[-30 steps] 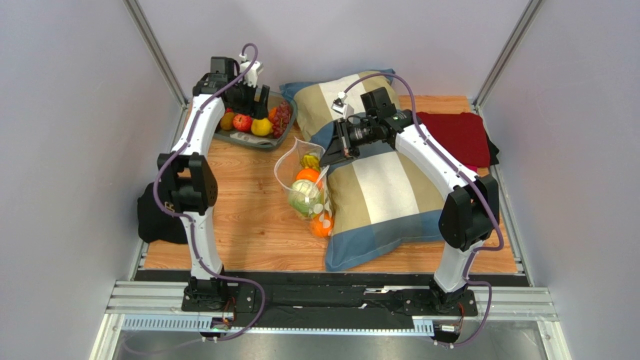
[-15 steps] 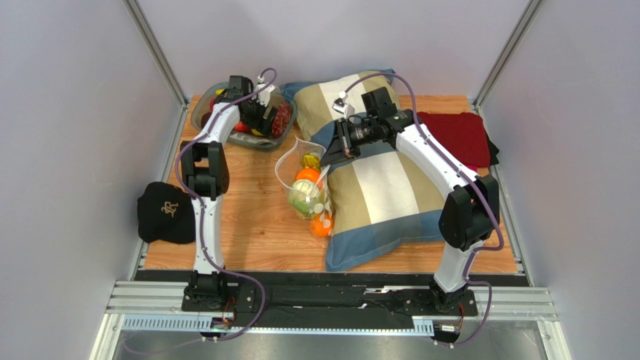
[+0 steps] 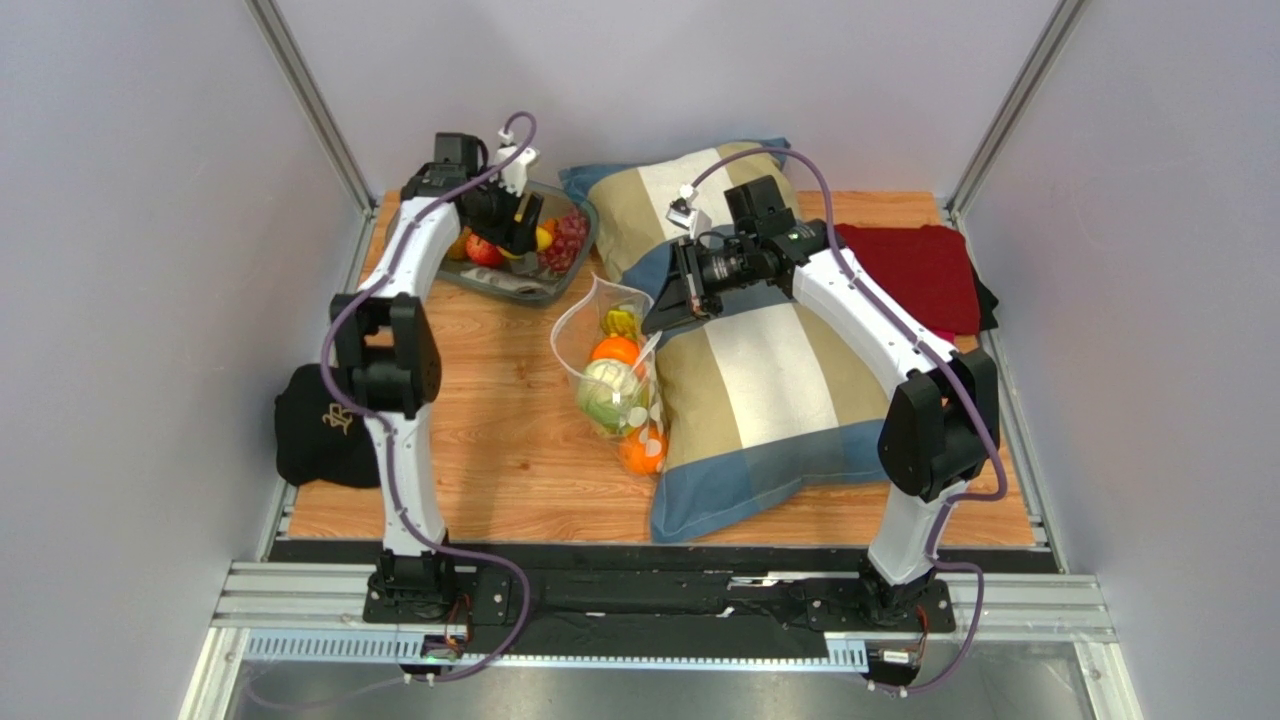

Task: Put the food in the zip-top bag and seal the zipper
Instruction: Pick up the fake fruit from the bin, then place the fake fruit in the zipper food storage bag.

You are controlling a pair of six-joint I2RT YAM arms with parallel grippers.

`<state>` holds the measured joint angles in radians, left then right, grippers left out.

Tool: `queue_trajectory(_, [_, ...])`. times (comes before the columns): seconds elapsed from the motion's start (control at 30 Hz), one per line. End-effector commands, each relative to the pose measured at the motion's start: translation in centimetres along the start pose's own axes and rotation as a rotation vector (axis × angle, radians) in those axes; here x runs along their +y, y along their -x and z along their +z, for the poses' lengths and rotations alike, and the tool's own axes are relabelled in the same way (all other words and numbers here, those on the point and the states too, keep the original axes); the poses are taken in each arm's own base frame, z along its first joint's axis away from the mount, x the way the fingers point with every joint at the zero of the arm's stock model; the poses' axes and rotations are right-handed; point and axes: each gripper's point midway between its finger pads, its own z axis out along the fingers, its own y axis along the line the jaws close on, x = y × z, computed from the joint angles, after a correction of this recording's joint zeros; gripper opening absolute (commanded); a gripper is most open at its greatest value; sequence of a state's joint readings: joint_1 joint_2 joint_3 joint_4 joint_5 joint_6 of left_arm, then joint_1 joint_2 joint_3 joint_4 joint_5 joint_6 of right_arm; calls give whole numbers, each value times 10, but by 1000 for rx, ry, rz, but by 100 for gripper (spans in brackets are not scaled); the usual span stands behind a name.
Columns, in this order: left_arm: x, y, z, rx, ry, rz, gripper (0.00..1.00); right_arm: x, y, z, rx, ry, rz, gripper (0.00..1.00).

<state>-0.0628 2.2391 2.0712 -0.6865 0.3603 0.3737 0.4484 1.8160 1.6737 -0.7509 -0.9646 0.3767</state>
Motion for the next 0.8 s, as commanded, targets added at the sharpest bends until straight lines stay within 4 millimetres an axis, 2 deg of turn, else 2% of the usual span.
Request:
queue_trajectory(0.0, [-65,101,-141,-317,-116,39,37,4,3,-3,-9,19,-23,0])
queue_trajectory(0.03, [-81,106,-166,-347,-136,49,36,4,3,-3,-8,20,-23,0])
queue_trajectory(0.07, [-104,109,-179,-366,-202,65,36,6,5,-4,-12,21,-26,0])
queue_trajectory(0.1, [-121,110,-204,-380,-219,80,36,6,6,-3,-11,22,-27,0])
queue_trajectory(0.17, [-148,102,-216,-374,-268,94,37,7,7,-3,-13,24,-29,0])
queue_trajectory(0.23, [-185,95,-235,-381,-323,138,37,7,6,-3,-12,25,-25,0])
queue_trajectory(0.27, [-196,91,-238,-377,-339,150,37,8,6,-3,-11,26,-25,0])
queue_trajectory(0.3, [-218,87,-244,-370,-376,180,38,7,7,-4,-13,25,-22,0])
queue_trajectory(0.43, [-253,54,-230,-265,-449,194,38,10,6,-5,-15,30,-31,0])
queue_trajectory(0.53, [-263,37,-212,-201,-457,203,38,10,6,-5,-15,30,-29,0])
queue_trajectory(0.7, [-262,19,-179,-86,-445,173,44,12,5,-6,-14,33,-29,0])
queue_trajectory(0.77, [-263,22,-176,-76,-437,189,46,11,5,-5,-14,33,-28,0])
